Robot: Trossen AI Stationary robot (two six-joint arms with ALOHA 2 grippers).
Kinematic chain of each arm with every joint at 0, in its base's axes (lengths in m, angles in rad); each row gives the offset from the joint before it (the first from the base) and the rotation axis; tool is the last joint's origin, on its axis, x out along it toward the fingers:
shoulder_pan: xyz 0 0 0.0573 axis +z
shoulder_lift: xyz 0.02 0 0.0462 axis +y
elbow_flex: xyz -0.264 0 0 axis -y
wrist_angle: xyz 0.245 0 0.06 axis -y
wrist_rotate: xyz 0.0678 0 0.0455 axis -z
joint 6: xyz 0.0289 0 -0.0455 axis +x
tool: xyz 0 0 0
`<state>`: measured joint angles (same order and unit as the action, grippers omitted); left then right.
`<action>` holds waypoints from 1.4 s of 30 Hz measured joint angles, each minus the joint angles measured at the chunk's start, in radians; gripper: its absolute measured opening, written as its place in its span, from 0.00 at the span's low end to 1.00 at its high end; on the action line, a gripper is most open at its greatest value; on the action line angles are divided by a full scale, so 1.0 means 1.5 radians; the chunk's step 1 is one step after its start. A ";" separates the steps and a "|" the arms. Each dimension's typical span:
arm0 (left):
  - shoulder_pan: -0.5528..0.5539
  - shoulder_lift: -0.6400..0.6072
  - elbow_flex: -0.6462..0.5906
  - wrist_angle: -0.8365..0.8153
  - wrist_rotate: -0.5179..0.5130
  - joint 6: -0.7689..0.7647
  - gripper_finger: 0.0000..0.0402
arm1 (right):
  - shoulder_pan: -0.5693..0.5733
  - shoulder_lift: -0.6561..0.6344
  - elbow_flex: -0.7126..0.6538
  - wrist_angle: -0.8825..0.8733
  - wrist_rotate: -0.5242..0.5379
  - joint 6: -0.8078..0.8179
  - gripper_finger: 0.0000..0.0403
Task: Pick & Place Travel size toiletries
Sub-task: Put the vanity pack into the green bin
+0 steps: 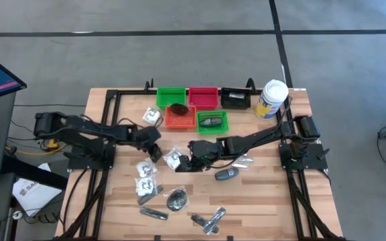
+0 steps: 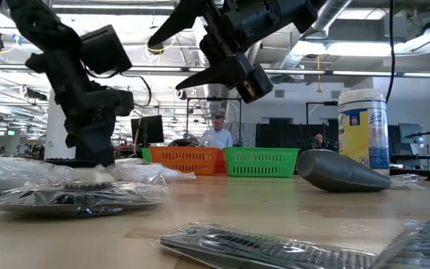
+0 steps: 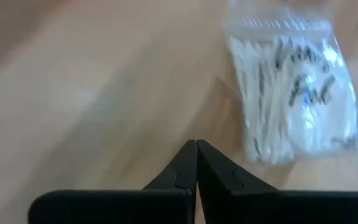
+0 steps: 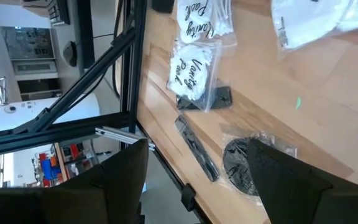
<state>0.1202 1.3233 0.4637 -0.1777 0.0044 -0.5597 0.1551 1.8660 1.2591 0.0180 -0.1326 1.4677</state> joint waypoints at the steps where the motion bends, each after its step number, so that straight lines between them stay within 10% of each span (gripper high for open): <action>1: -0.008 0.009 0.000 0.009 0.017 -0.002 0.00 | -0.001 0.000 0.000 -0.003 0.000 0.000 0.66; 10: -0.118 -0.011 0.005 0.090 0.153 -0.014 0.00 | -0.001 0.000 0.000 -0.010 0.000 0.001 0.66; 18: -0.037 -0.051 0.005 0.068 0.029 -0.017 0.00 | 0.006 0.000 0.000 -0.029 -0.001 0.012 0.66; 34: -0.121 0.088 0.014 0.160 0.108 -0.104 0.00 | 0.006 0.000 0.000 -0.183 0.000 0.030 0.66; 42: -0.121 0.211 0.157 0.195 0.160 -0.065 0.00 | 0.001 0.000 -0.001 -0.178 0.001 0.033 0.66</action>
<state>-0.0616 1.6396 0.6997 0.1151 0.2447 -0.6565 0.1569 1.8660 1.2583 -0.2490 -0.1308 1.5175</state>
